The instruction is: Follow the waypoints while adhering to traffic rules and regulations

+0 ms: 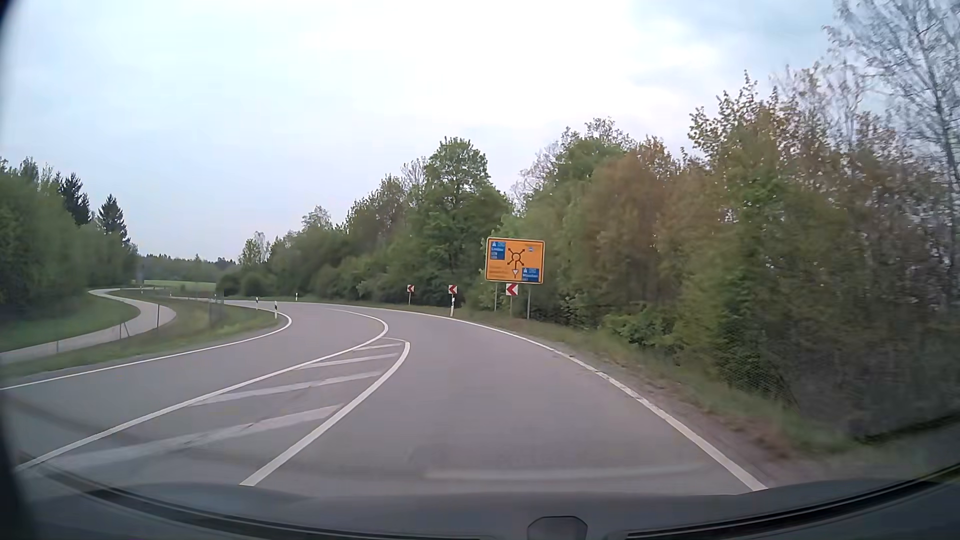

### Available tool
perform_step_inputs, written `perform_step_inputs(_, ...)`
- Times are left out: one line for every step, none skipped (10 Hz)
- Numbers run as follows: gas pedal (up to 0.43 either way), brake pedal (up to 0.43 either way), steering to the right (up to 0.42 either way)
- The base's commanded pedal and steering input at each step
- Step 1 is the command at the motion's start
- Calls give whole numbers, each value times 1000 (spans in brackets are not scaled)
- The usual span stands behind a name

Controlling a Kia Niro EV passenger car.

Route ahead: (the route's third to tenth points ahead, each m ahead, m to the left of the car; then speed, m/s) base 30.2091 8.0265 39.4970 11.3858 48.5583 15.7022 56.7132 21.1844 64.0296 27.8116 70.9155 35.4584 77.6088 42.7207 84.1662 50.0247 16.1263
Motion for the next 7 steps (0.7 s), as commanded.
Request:
perform_step_inputs(0, 104, -39)
perform_step_inputs(0, 98, -40)
perform_step_inputs(0, 85, -42)
perform_step_inputs(0, 61, -44)
perform_step_inputs(0, 49, -47)
perform_step_inputs(0, 37, -49)
perform_step_inputs(0, 18, -51)
